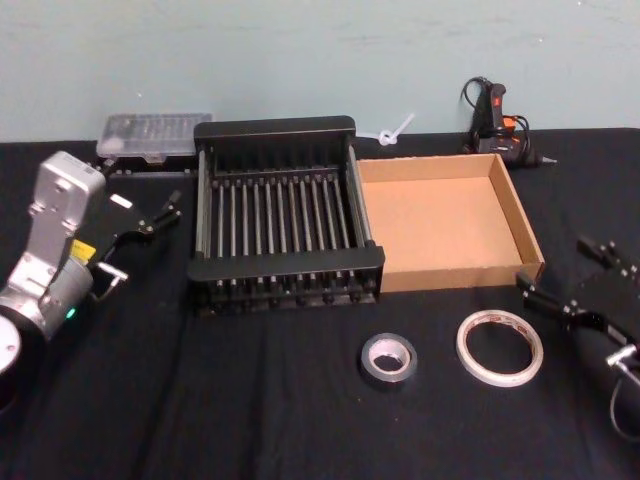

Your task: Pick up the white tape and place it into the black box , Pick up the silver tape and place it into the brown box.

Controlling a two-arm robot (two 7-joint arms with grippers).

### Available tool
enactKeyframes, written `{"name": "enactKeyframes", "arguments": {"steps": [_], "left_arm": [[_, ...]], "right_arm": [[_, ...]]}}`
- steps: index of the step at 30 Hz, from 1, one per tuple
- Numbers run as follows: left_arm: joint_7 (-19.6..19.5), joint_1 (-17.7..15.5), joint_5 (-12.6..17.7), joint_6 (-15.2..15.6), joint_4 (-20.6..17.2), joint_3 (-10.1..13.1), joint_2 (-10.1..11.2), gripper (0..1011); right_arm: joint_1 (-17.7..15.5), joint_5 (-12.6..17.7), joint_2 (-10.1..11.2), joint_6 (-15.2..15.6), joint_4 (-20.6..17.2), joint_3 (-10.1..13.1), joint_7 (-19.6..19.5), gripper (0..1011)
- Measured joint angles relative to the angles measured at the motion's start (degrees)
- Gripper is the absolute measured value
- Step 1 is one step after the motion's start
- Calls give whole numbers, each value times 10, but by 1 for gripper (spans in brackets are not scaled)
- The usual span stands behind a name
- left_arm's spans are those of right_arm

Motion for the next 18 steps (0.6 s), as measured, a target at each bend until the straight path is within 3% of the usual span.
{"name": "enactKeyframes", "arguments": {"steps": [8,18], "left_arm": [[0,0,0,0,0,0,0,1001],[0,0,0,0,0,0,0,1001]], "right_arm": [[-10,5,-1,37,3,0,18,1002],[4,-13,-14,68,31,-11,39,1002]]}}
